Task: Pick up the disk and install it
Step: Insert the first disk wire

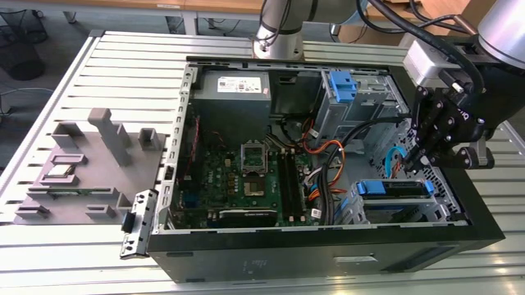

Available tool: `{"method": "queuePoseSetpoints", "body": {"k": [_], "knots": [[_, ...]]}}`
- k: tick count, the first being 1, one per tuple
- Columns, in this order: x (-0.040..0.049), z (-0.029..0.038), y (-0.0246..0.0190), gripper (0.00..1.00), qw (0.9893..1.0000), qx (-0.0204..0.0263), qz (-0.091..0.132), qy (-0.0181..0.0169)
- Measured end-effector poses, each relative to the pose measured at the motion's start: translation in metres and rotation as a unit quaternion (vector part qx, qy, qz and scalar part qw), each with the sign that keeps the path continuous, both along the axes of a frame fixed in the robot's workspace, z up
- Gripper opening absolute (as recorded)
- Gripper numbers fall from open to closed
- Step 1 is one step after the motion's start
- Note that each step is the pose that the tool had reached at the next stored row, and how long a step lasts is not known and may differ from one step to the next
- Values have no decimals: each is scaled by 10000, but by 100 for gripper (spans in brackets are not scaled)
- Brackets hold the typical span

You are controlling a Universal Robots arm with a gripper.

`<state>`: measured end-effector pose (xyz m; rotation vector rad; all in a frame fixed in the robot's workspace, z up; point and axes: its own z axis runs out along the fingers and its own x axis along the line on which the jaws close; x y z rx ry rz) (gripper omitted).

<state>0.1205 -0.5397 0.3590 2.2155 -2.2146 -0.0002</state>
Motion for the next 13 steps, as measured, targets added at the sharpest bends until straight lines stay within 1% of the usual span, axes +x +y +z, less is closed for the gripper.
{"method": "queuePoseSetpoints", "body": {"k": [2, 3, 6, 9, 11, 13], "knots": [[-6, 0, 0, 16, 10000, -1, -1, -4], [-19, -1, -1, 16, 10000, -1, 0, -13], [-70, -8, -9, 16, 10000, 0, 2, -58], [-107, -21, -23, 16, 9999, -2, 9, -127], [-123, -30, -34, 16, 9998, -1, 15, -182], [-137, -38, -44, 16, 9997, -1, 21, -245]]}}
